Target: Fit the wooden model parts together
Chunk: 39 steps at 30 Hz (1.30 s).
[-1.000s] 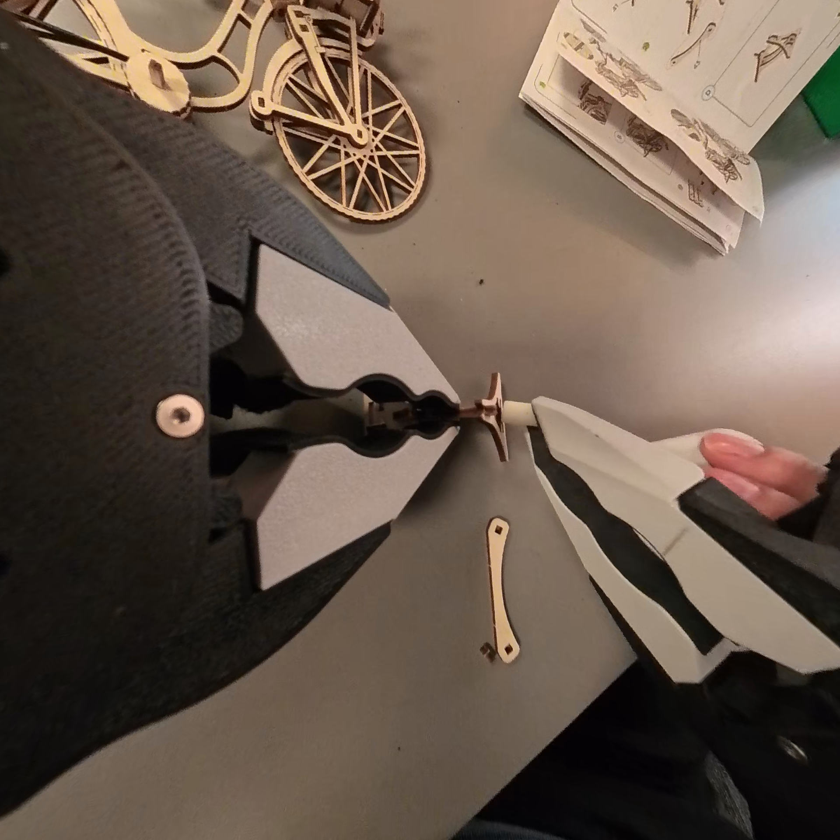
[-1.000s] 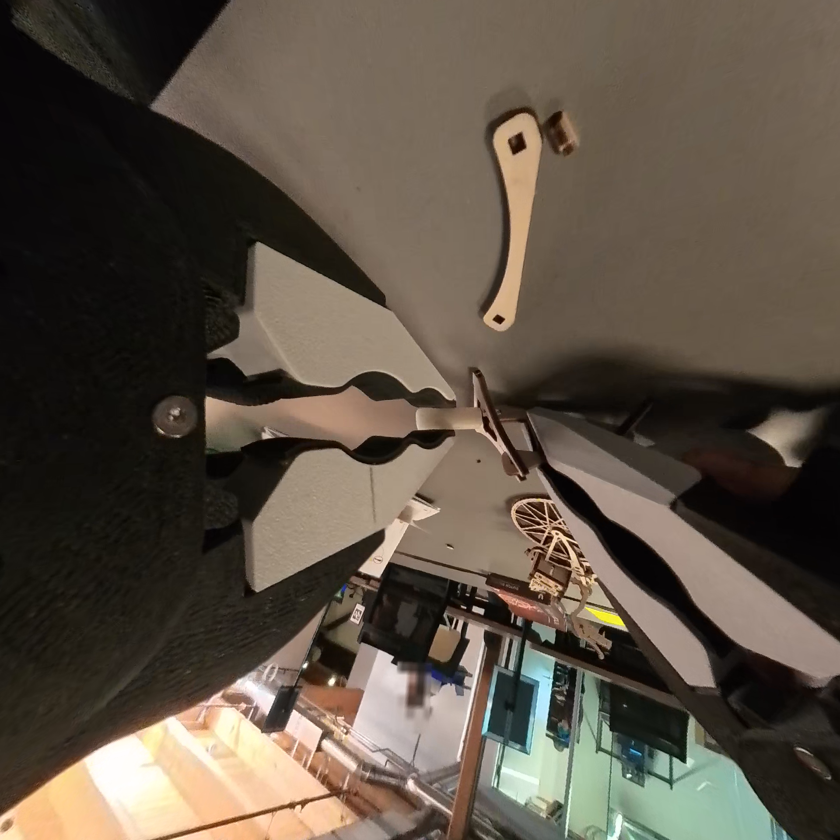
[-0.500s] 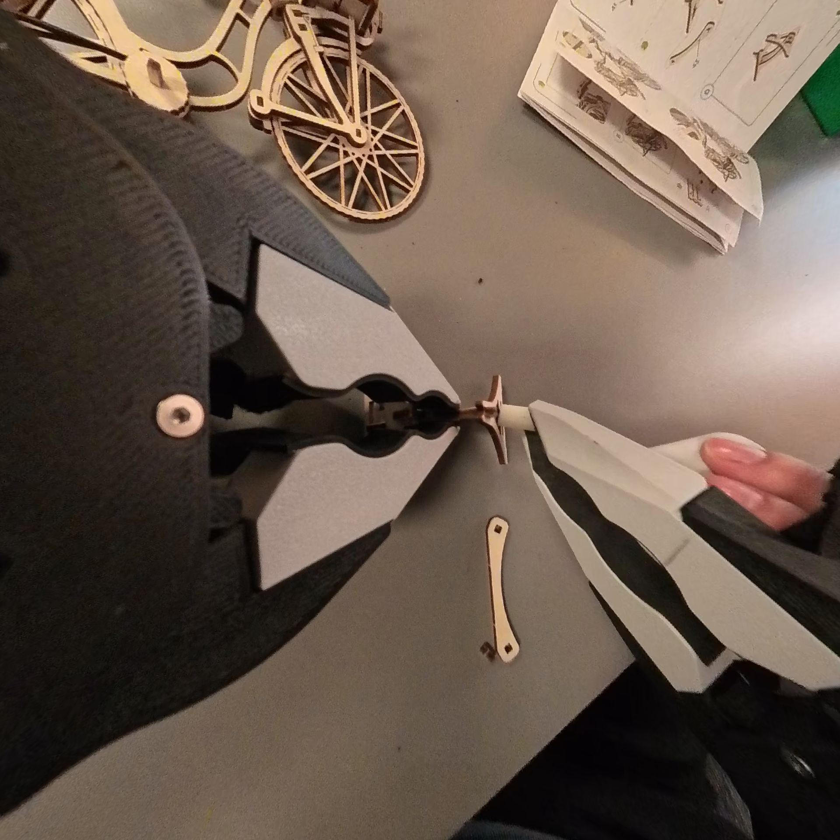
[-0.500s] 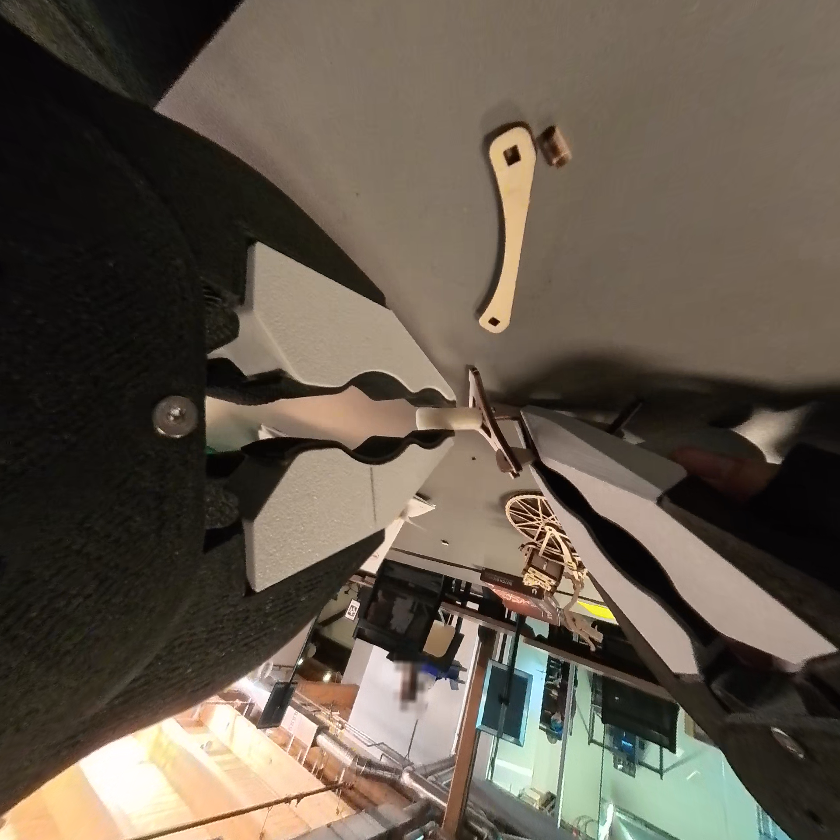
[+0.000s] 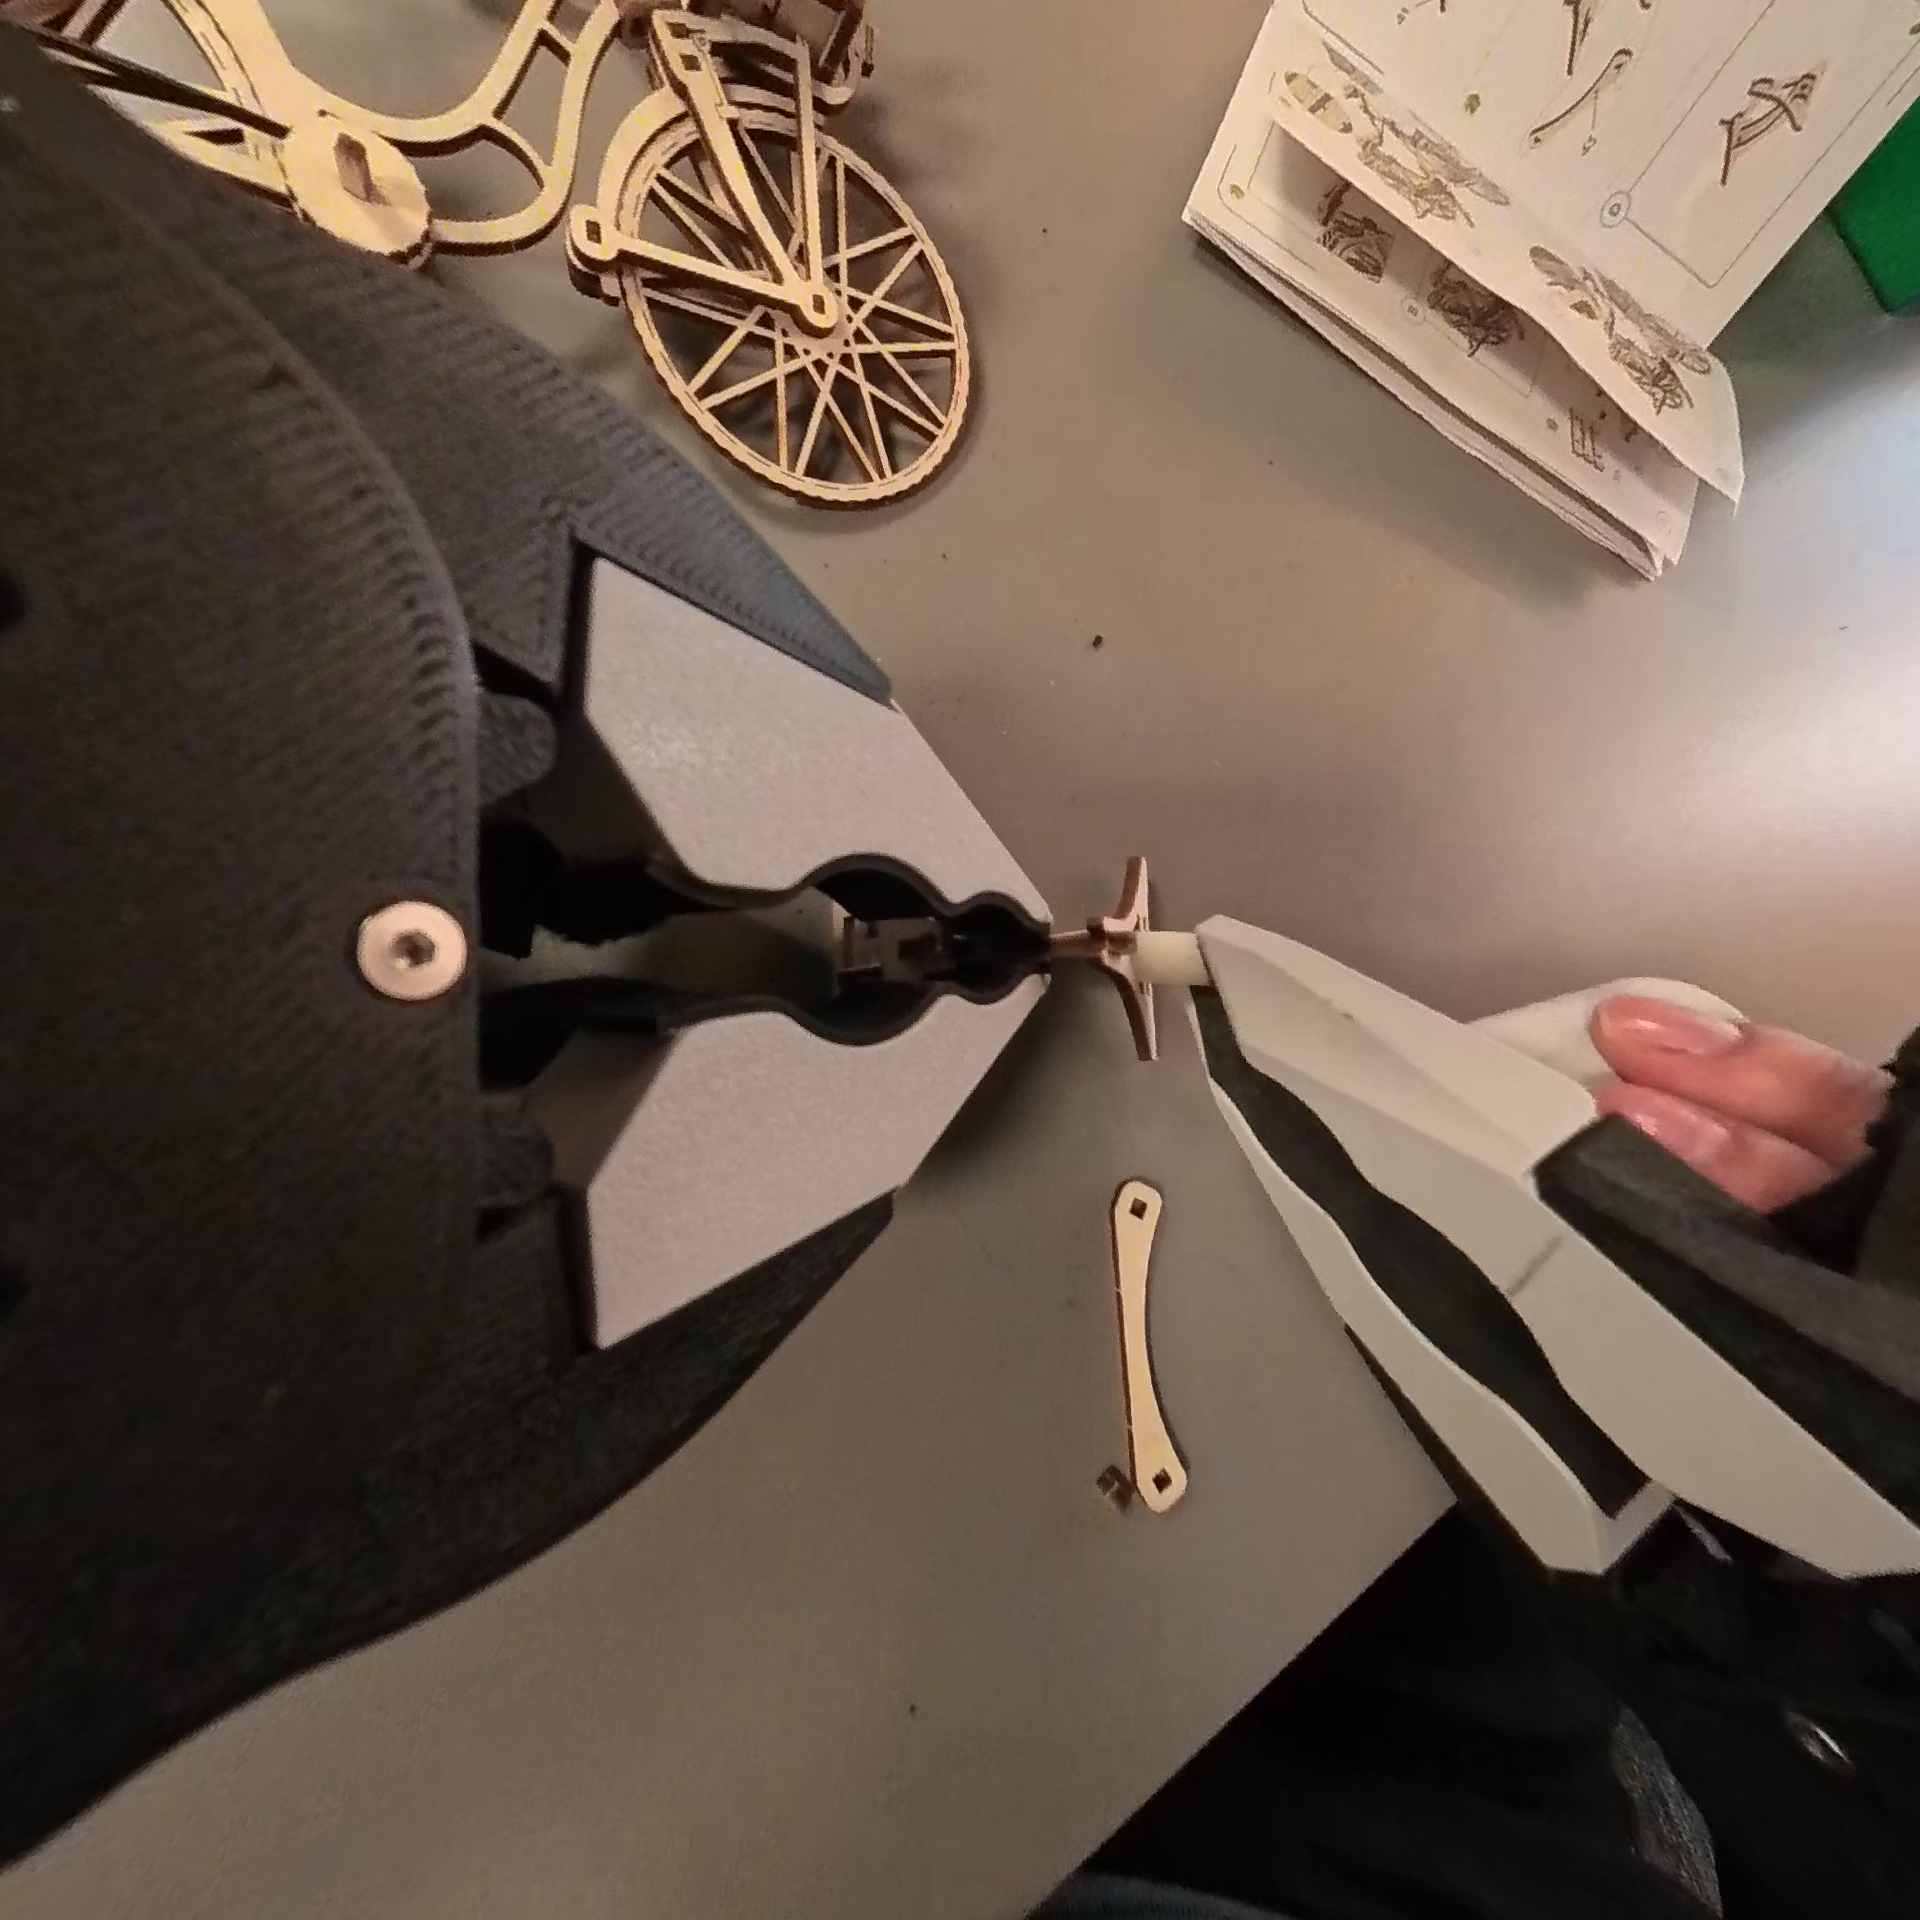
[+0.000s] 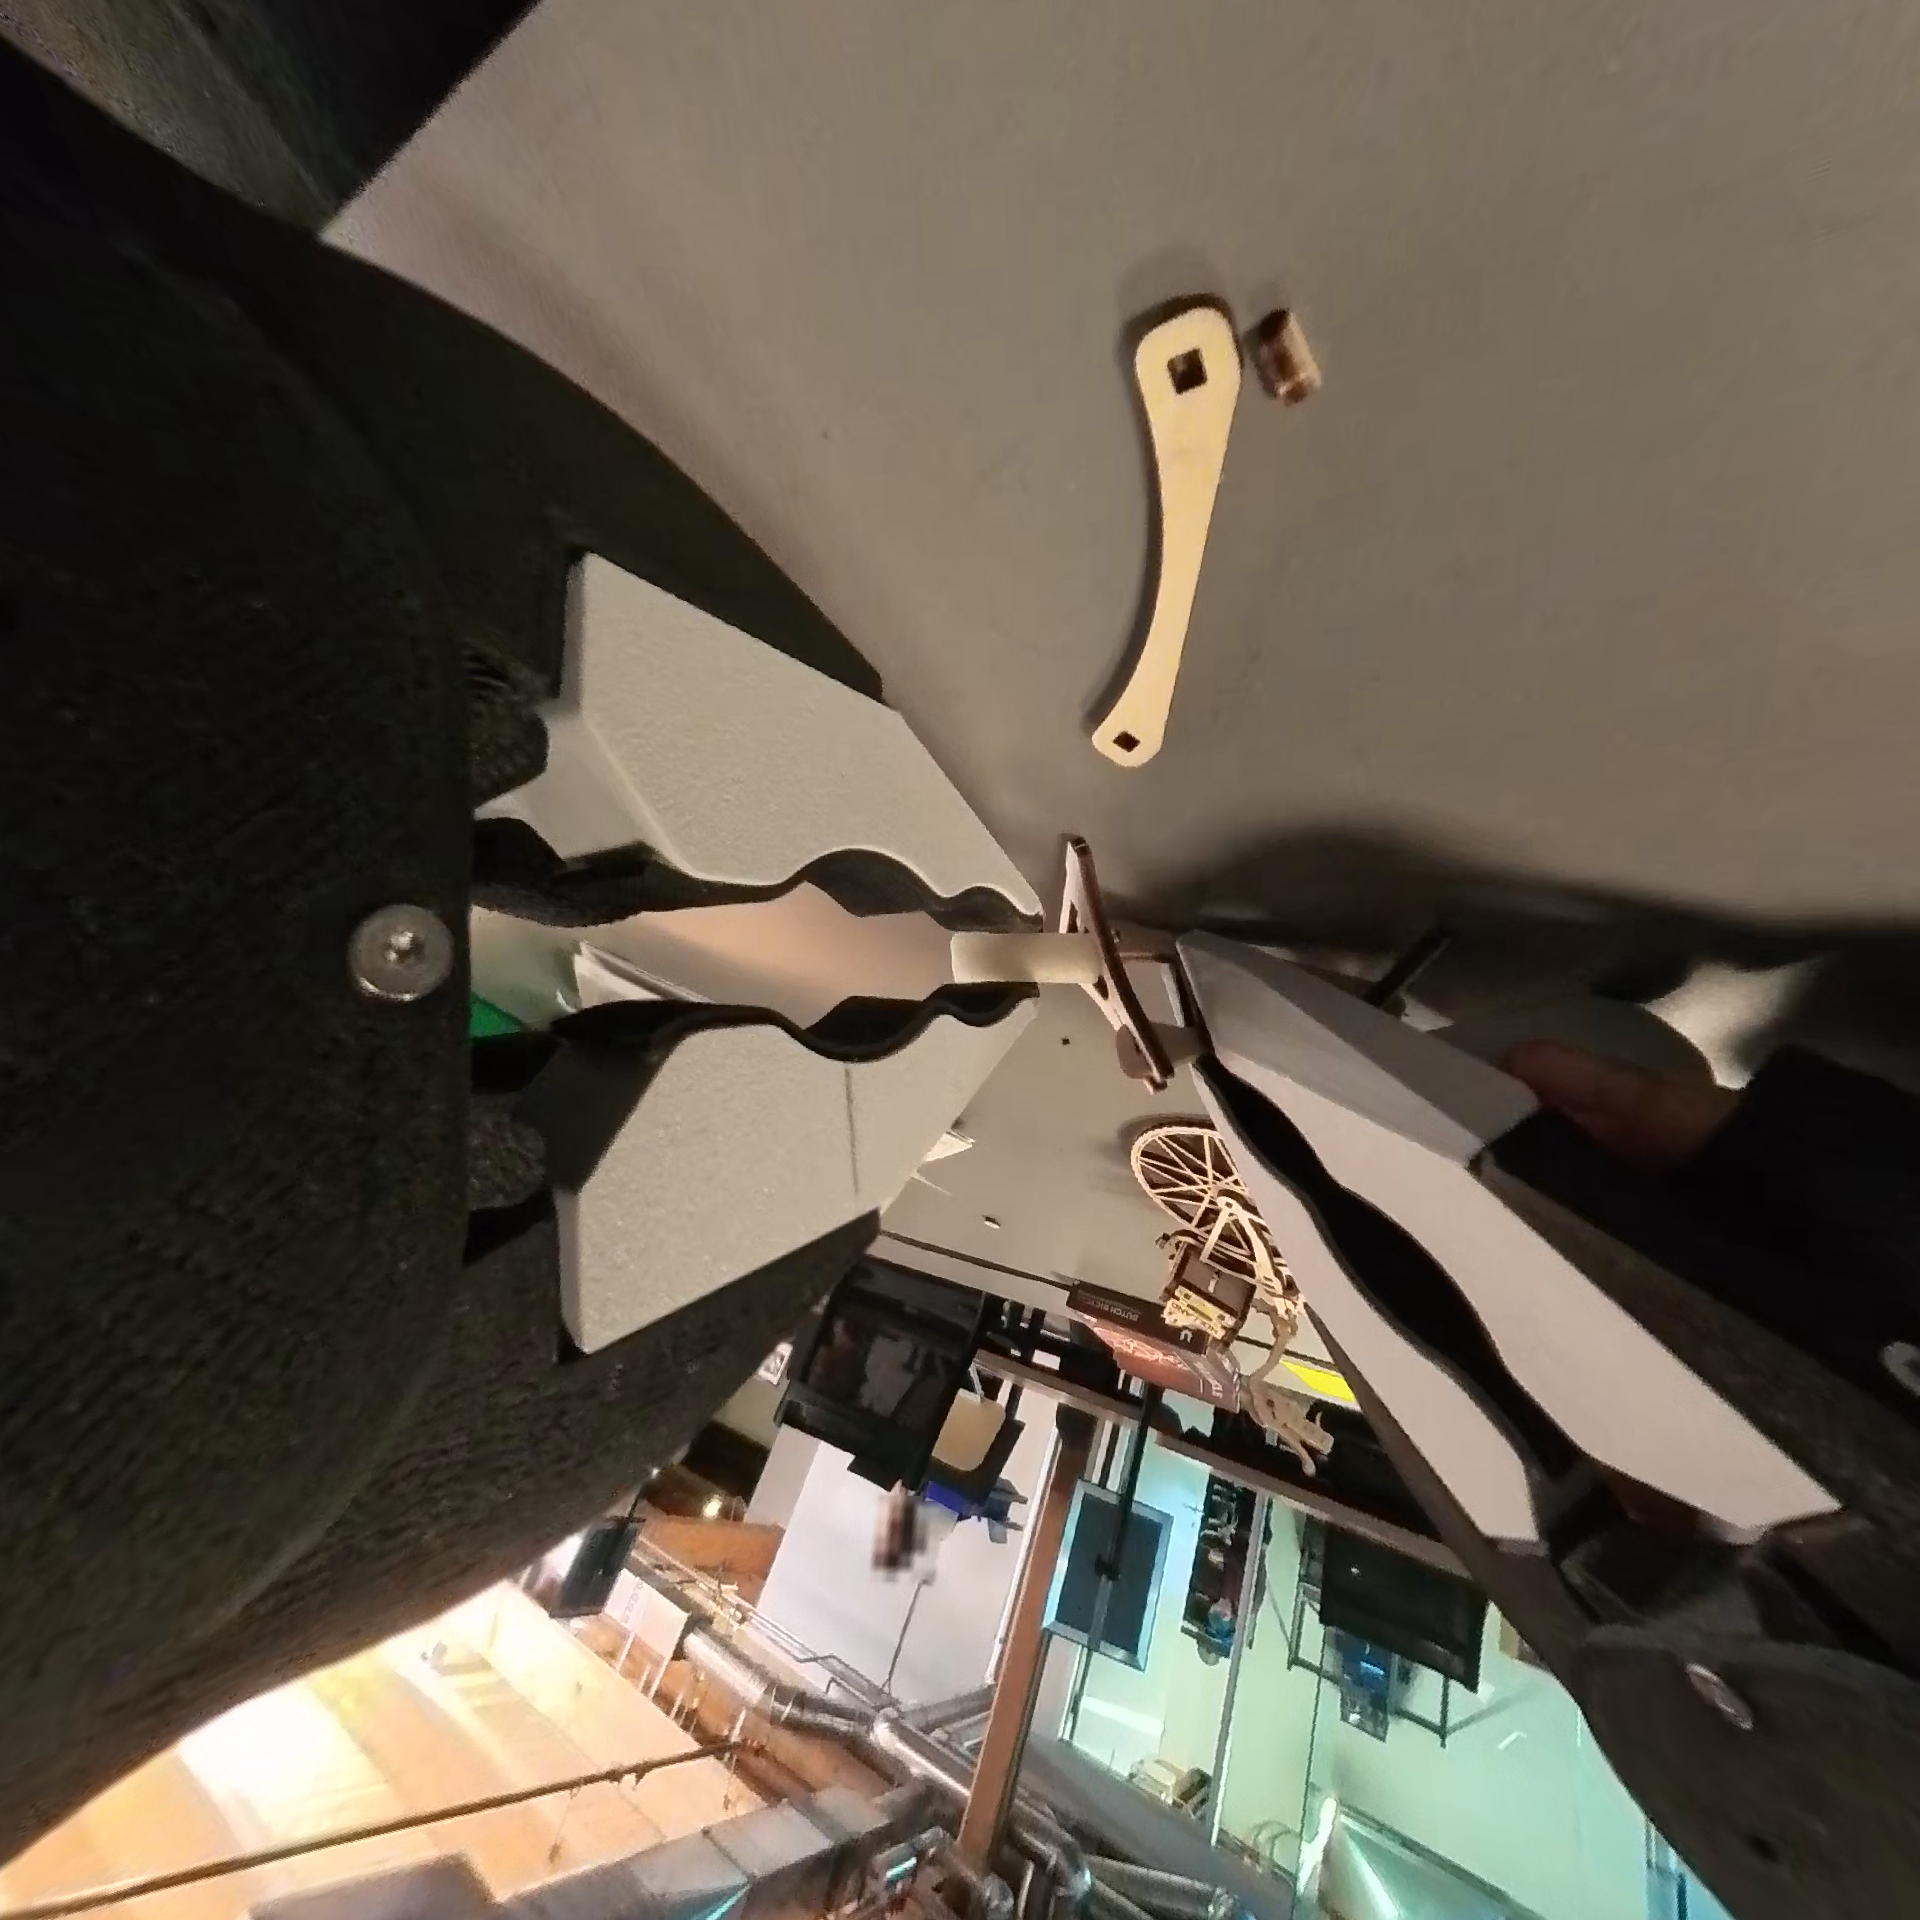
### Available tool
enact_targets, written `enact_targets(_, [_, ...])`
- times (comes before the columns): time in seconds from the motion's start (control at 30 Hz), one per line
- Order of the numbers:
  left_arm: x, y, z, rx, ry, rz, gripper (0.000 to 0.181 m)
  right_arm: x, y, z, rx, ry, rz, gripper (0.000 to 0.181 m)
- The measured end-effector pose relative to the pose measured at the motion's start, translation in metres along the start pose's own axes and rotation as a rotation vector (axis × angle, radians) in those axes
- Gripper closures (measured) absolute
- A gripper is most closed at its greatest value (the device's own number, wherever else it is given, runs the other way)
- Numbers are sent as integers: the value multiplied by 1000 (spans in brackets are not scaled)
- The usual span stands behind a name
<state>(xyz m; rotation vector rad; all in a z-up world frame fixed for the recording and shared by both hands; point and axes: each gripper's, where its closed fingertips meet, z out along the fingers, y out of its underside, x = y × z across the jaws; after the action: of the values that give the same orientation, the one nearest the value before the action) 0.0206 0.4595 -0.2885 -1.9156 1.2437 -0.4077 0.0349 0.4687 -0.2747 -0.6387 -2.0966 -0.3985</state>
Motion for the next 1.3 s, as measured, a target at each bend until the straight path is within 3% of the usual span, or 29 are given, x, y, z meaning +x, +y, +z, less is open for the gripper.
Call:
enact_targets(0.37, [0,0,1,0,0,1,179,-1,2,2,-9,-9,-79,174])
enact_targets(1.3, [1,0,1,0,4,-1,179,0,9,2,-35,6,-59,174])
